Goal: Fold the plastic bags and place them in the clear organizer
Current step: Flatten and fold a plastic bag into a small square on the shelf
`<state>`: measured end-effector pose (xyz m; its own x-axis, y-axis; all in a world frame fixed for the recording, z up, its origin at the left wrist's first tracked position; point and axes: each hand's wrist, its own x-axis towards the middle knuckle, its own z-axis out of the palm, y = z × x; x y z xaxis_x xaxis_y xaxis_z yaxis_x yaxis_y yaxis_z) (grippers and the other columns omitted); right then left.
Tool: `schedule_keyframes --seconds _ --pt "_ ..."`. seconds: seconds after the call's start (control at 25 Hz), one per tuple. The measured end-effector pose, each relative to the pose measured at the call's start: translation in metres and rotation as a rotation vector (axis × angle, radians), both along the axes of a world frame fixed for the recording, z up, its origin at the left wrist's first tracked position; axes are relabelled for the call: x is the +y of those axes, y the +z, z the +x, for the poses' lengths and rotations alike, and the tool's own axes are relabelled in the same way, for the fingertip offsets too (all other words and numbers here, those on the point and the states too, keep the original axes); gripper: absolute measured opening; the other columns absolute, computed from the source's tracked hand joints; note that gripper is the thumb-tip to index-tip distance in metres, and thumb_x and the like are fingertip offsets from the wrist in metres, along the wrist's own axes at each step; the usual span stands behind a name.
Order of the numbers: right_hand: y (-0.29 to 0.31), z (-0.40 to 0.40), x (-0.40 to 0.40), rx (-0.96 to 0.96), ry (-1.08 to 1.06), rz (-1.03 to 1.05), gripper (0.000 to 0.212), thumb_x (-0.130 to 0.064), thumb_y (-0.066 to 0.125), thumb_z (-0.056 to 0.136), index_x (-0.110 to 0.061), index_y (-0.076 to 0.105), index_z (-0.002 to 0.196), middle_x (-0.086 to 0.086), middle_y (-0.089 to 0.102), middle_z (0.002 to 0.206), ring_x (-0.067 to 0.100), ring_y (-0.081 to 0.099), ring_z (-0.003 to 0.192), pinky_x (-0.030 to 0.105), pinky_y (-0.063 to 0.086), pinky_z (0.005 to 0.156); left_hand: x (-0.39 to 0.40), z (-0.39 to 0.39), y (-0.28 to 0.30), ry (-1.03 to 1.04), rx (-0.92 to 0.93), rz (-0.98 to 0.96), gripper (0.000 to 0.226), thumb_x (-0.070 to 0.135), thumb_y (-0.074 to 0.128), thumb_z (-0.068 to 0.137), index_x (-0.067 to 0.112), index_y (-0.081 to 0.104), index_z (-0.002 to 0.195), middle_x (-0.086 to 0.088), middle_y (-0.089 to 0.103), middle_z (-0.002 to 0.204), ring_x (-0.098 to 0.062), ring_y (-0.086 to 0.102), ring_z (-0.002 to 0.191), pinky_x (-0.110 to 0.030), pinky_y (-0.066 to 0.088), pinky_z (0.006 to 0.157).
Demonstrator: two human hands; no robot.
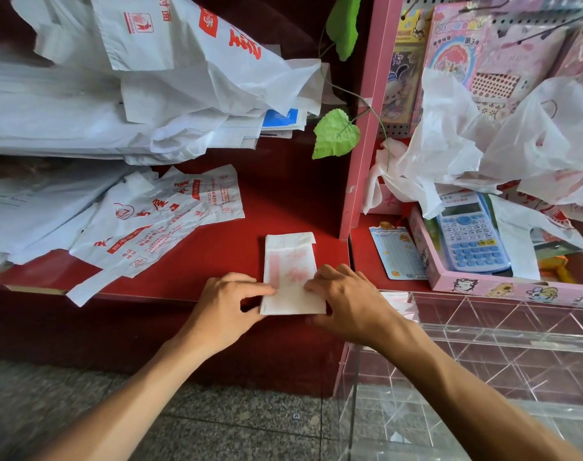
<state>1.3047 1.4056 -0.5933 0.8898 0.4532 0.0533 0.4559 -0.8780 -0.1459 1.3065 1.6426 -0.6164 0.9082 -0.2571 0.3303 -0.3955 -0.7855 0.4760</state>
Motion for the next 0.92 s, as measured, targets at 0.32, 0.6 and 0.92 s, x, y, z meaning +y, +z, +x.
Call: schedule_keyframes --seconds 0.32,0.6,0.92 --pt "0.003 0.006 0.005 0.08 -0.268 0.515 0.03 -0.027 0.069 0.086 -0.013 0.051 0.068 0.002 0.054 0.063 0.022 0.047 0.06 0.033 0.036 0.057 -0.01 -0.004 0.014 0.159 0.263 -0.398 0.021 0.022 0.076 0.083 0.038 0.066 0.092 0.02 0.074 0.078 0.008 0.066 0.079 -0.021 0.047 0.076" --pt "-0.008 0.007 0.021 -0.033 -0.333 0.461 0.045 -0.019 0.068 0.084 -0.017 0.047 0.124 0.0 0.068 0.09 0.027 0.065 0.088 0.038 0.047 0.081 -0.017 0.0 0.009 0.211 0.174 -0.278 0.038 0.026 0.08 0.078 0.032 0.056 0.106 0.011 0.067 0.07 -0.002 0.06 0.068 -0.027 0.047 0.072" --pt "-0.017 0.002 0.014 -0.173 -0.021 0.061 0.036 -0.044 0.05 0.089 -0.021 0.063 0.114 -0.003 0.06 0.116 0.026 0.053 0.098 0.041 0.046 0.08 0.0 0.002 0.006 -0.074 0.088 0.25 0.058 0.071 0.047 0.079 0.037 0.059 0.125 0.029 0.045 0.133 -0.001 0.038 0.122 -0.03 0.029 0.092"
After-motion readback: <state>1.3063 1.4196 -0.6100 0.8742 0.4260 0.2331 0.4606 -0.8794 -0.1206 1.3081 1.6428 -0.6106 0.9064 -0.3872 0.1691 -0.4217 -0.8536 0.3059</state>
